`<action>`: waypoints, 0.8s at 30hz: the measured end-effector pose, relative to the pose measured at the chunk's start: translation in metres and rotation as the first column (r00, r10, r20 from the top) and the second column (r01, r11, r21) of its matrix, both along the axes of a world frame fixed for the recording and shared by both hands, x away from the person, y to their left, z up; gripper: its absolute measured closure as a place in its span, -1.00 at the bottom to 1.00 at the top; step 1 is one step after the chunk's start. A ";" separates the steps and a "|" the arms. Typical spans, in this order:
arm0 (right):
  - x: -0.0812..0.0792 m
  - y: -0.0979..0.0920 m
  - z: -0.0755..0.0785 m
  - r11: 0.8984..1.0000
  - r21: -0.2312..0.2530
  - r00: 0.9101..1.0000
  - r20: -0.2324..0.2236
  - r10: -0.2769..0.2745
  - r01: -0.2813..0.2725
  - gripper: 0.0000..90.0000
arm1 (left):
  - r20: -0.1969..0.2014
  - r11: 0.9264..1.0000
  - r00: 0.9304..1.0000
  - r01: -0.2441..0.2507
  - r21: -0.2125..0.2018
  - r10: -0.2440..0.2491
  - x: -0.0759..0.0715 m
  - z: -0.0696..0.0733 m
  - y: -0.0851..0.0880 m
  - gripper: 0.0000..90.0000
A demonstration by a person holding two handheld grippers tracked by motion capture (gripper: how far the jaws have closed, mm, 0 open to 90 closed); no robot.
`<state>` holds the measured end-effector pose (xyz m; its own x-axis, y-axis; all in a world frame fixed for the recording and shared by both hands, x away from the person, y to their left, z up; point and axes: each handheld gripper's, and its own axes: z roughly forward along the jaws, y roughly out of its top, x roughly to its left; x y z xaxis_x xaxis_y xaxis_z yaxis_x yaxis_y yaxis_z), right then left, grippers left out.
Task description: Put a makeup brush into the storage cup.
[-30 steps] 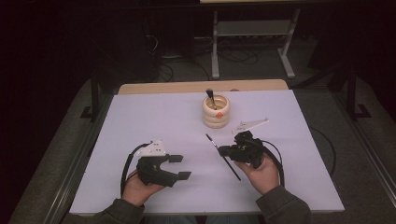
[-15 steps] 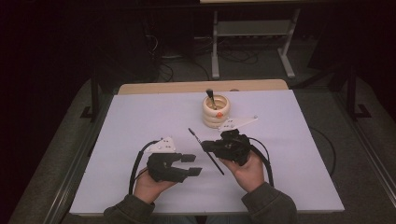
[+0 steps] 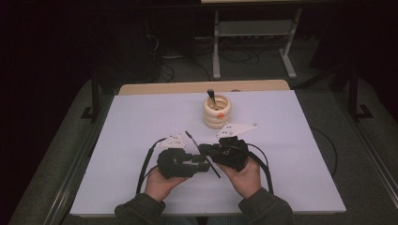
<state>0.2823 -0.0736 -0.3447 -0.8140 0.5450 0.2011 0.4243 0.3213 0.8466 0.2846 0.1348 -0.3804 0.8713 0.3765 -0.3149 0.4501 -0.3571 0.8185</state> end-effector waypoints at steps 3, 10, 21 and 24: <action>-0.002 0.002 -0.001 1.000 0.001 1.000 0.012 -0.012 0.012 0.89 | -0.006 1.000 1.000 -0.009 0.004 0.009 0.001 -0.001 -0.001 0.39; -0.009 0.005 -0.002 1.000 0.000 0.998 0.057 -0.028 0.029 0.89 | -0.021 1.000 1.000 -0.022 -0.011 0.022 0.003 0.000 0.002 0.49; -0.018 0.008 -0.007 0.999 0.002 0.994 0.099 -0.049 0.049 0.89 | -0.039 0.999 0.998 -0.043 -0.028 0.042 0.003 -0.002 0.002 0.74; -0.019 0.008 -0.007 0.999 0.003 0.994 0.103 -0.048 0.048 0.89 | -0.049 0.999 0.998 -0.049 -0.021 0.048 0.005 -0.003 0.005 0.82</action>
